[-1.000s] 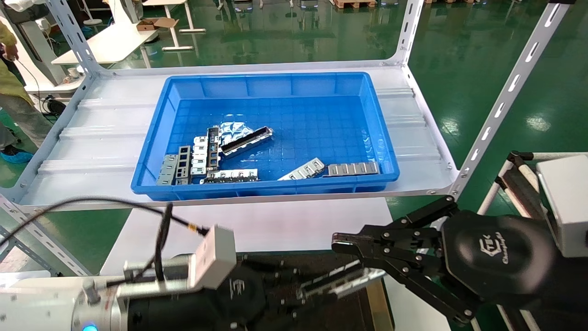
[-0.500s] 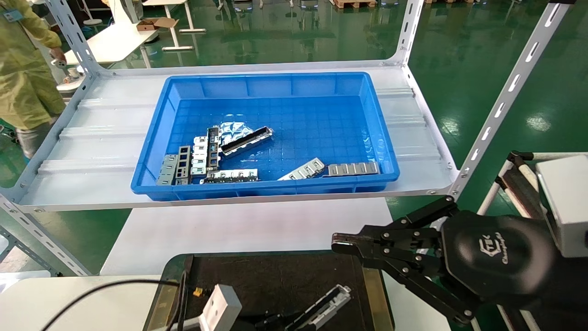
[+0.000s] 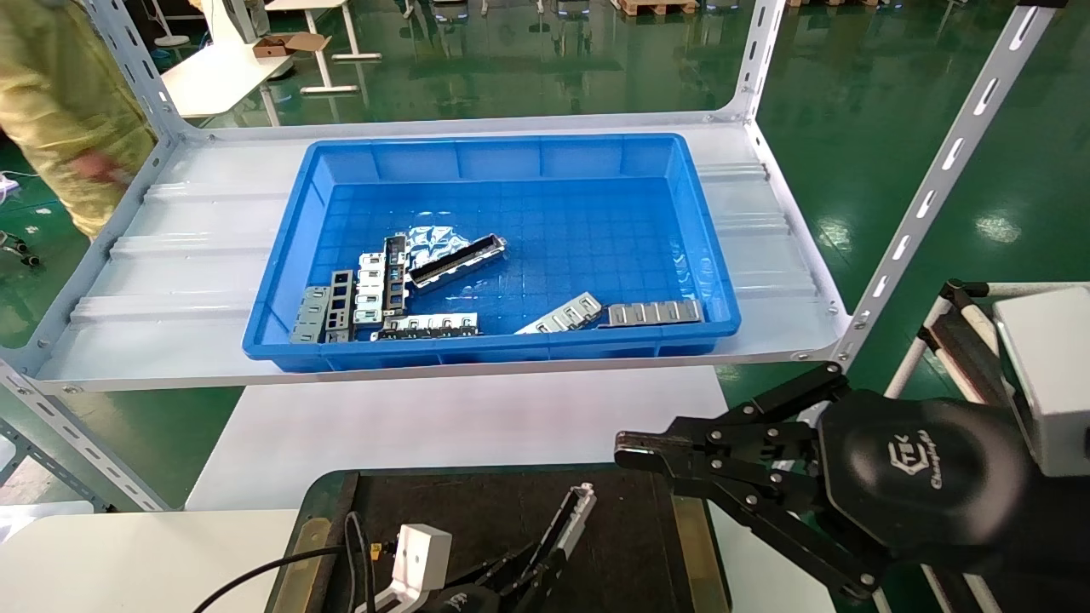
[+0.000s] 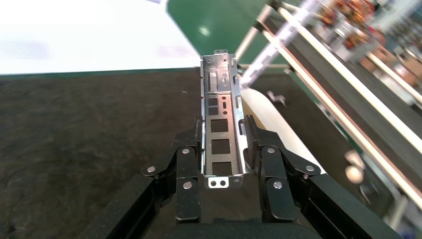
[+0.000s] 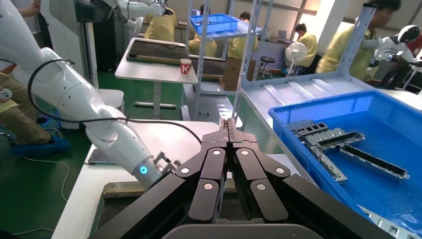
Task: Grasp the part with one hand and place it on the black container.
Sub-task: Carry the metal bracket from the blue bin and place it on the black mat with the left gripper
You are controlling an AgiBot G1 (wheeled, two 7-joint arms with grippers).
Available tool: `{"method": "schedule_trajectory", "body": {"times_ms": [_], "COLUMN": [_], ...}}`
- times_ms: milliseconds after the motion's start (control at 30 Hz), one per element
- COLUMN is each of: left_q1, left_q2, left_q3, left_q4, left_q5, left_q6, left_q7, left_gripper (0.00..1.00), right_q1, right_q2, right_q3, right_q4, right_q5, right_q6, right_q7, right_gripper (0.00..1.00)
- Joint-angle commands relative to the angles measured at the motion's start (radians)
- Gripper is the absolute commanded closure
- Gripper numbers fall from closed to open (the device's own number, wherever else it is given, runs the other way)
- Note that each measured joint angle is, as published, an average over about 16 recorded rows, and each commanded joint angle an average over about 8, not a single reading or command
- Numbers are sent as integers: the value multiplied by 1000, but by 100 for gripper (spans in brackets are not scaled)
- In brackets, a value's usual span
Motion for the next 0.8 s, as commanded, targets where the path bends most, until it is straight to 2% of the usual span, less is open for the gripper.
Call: {"method": "schedule_trajectory", "body": {"times_ms": [33,533,800], "left_q1": [11,12,12], "left_q2": [31,229,305], "left_q3": [-10,-33,-57], "left_q4": [0,15,33], "left_q5": [-8,3,22], "left_q6": [-59,-377,-476], "left_q7": [-3,4,2], "left_gripper": [100,100,100], "right_q1": [0,0,0], "right_q2": [0,0,0], "right_q3": [0,-1,-1], "right_q4": [0,0,0], "right_q5": [0,0,1], "right_q6": [0,0,0], "right_q7": [0,0,0], "right_gripper": [100,100,100]}}
